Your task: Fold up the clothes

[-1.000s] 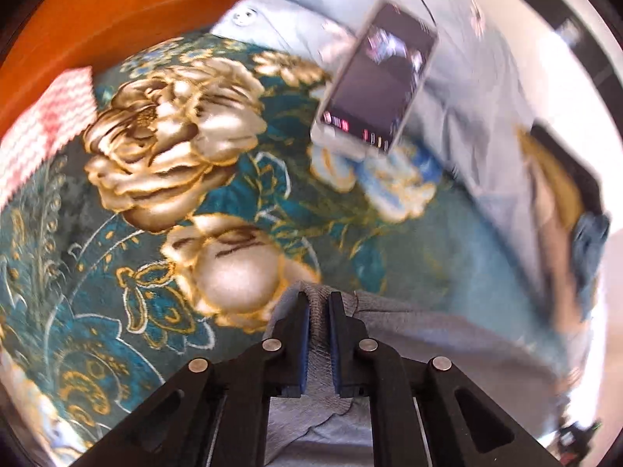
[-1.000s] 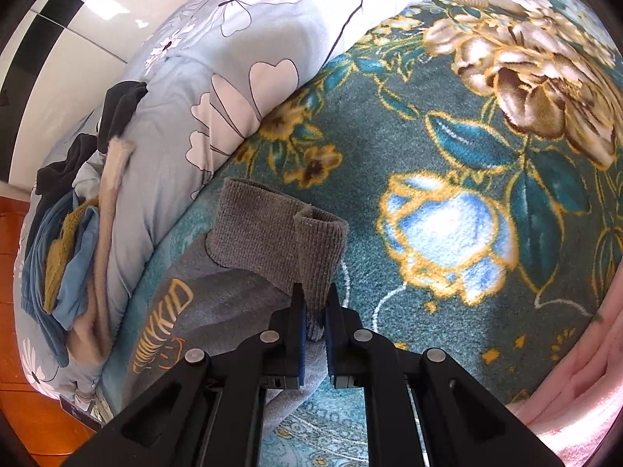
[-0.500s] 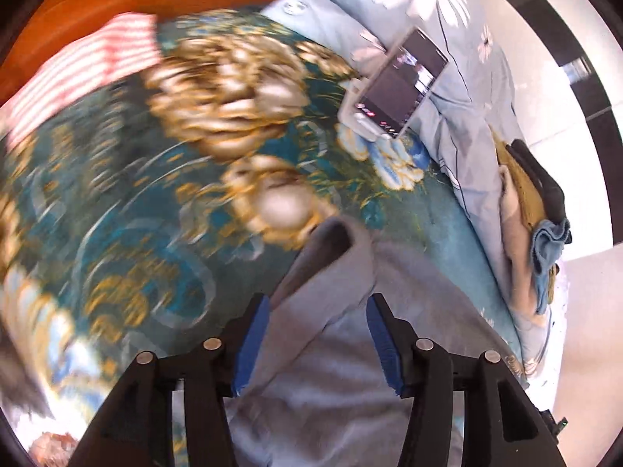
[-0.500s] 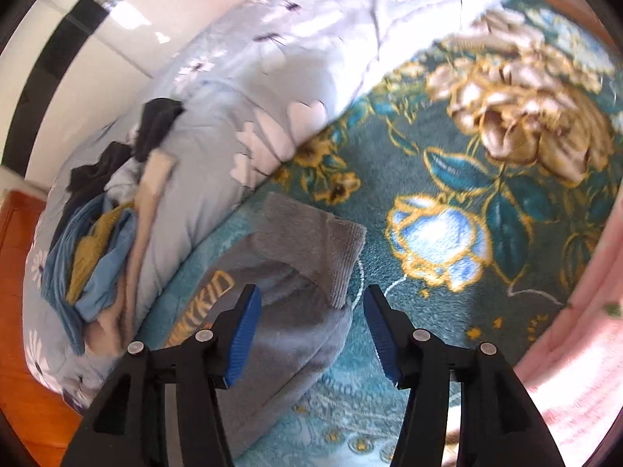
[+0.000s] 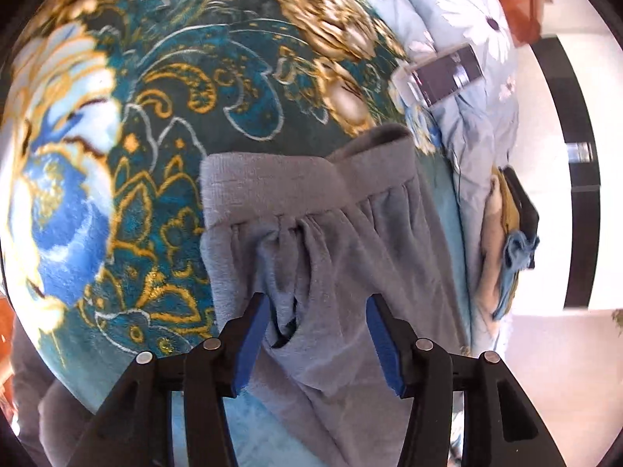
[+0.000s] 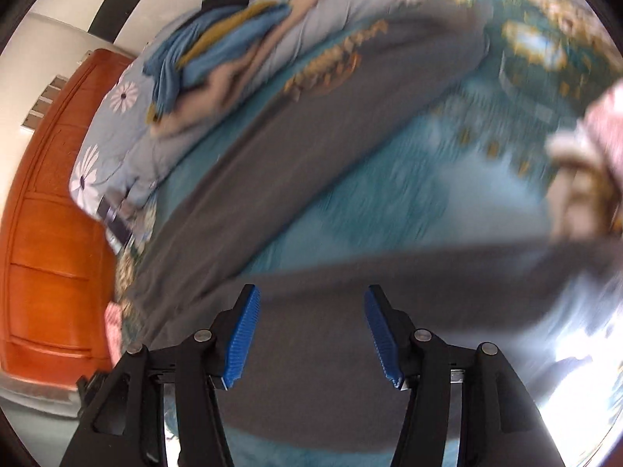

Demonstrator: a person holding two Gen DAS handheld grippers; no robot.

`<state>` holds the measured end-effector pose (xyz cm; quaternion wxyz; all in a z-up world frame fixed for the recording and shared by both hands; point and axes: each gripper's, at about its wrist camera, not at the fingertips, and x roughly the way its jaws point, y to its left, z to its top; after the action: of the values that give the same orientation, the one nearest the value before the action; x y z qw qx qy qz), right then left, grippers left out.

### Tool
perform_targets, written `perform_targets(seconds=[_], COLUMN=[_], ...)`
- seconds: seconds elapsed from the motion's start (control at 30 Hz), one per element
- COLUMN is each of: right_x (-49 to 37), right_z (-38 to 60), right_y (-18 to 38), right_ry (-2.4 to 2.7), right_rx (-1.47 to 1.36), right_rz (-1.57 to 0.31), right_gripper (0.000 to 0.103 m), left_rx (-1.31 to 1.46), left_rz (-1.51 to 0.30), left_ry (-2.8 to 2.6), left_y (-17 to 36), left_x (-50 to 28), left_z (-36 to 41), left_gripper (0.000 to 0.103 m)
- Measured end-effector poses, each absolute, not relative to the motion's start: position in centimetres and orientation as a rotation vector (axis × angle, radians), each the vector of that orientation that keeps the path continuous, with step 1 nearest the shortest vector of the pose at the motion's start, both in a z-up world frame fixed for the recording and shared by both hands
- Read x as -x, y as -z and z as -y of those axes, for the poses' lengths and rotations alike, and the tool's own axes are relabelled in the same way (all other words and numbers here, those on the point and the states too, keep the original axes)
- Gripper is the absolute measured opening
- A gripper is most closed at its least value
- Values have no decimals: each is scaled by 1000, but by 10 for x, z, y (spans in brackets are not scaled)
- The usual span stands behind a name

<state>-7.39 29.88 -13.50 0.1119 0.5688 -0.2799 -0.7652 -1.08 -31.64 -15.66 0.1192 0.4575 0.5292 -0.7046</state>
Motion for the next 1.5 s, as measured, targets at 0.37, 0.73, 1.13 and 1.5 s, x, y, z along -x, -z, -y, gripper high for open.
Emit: perform_targets(seconds=[0.37,0.73,1.13,1.5], right_x=[36,23,6,-53], right_z=[-303,-303,-323,-410], right_y=[139,155,147,138], right_ry=[2206,2140,2146,2309], right_rx=[-1751,-1812,-1829,-1936], right_rz=[796,888,884,960], right_gripper=[57,57,57,57], left_rx=[-1262,-1321,-1166,-1170], left_rz=[-1674,-1391,-1547,-1604], left_ry=[1870,1863,1953,1906], left_y=[199,190,173,200], left_x=[-18,-9,-49,-68], left_z=[321,306,318,324], left_gripper=[54,12,6,6])
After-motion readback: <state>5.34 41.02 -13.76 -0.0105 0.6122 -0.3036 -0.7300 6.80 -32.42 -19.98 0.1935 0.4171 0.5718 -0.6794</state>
